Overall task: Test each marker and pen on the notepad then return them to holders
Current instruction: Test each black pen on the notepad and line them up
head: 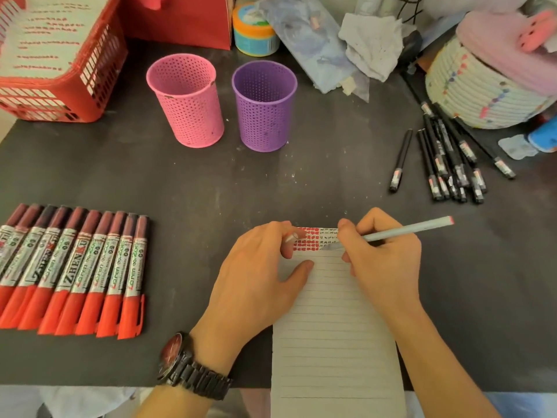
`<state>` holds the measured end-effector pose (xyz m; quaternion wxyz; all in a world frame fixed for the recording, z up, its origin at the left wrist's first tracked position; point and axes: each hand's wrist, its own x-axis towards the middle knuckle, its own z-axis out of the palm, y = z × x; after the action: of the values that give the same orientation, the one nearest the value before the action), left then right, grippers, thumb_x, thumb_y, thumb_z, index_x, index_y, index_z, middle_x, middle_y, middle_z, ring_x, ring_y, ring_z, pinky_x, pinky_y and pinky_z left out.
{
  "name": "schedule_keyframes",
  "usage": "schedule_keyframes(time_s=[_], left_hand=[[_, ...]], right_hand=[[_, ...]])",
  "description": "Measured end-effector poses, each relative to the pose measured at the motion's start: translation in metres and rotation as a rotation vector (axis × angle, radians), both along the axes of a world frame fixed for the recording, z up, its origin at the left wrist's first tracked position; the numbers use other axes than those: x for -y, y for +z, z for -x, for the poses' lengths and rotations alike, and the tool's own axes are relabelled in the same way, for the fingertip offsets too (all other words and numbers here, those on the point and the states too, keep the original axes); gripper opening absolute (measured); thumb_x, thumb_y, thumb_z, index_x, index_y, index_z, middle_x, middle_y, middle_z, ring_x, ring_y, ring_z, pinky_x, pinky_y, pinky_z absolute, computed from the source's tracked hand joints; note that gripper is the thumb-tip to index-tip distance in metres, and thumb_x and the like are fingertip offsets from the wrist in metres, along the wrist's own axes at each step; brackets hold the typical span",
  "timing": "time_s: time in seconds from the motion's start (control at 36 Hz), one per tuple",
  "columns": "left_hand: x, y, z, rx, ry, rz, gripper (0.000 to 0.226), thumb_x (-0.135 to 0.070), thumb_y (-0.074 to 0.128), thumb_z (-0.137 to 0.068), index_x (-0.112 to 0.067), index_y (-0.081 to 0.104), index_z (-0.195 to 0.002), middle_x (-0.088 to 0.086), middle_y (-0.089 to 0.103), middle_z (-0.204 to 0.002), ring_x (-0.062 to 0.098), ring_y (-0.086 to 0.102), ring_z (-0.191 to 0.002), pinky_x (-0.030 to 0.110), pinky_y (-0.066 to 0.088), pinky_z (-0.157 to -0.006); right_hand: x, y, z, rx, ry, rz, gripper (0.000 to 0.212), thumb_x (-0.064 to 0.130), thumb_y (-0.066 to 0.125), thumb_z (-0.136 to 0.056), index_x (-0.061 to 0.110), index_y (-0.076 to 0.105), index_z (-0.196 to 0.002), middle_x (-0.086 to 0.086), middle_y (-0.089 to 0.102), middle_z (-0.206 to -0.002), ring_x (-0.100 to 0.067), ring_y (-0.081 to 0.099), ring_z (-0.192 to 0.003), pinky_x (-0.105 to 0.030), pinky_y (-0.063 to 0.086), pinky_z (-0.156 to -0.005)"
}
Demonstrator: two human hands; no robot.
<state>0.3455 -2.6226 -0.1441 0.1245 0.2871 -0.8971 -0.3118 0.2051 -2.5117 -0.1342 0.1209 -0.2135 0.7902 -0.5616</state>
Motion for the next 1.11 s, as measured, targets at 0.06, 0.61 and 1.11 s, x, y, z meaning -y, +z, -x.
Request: schedule_keyframes(time_s=[0.06,0.61,1.11], left_hand=[[0.0,0.001,0.001,0.0,0.003,-0.003,0.03,-0.061,0.056,-0.08,-0.041,0.032,-0.085,-0.025,0.057,-0.127,0.003,0.05,-0.12,0.015,0.035,-0.091],[0.001,-0.003,0.0,-0.006,0.008,-0.009,0.03,-0.064,0.054,-0.079,-0.043,0.033,-0.084,-0.026,0.057,-0.126,-0.002,0.048,-0.118,0.006,0.027,-0.086],[0.002,0.005,-0.005,-0.183,-0.036,-0.12,0.034,-0.064,0.023,-0.099,-0.041,0.049,-0.093,-0.025,0.059,-0.107,-0.004,0.052,-0.111,0.004,0.032,-0.089]], right_hand=[[0.0,-0.001,0.0,-0.01,0.003,-0.008,0.035,0.018,0.072,-0.088,0.012,0.051,-0.061,-0.012,0.058,-0.05,-0.005,0.057,-0.039,-0.019,0.043,-0.042],[0.0,0.0,0.0,-0.068,0.026,-0.005,0.032,0.014,0.069,-0.089,0.011,0.053,-0.061,-0.006,0.06,-0.05,-0.007,0.057,-0.04,-0.022,0.046,-0.042],[-0.001,0.011,0.002,0.004,0.008,0.193,0.041,0.033,0.067,-0.095,0.013,0.052,-0.061,-0.007,0.057,-0.047,-0.01,0.05,-0.038,-0.019,0.043,-0.042]])
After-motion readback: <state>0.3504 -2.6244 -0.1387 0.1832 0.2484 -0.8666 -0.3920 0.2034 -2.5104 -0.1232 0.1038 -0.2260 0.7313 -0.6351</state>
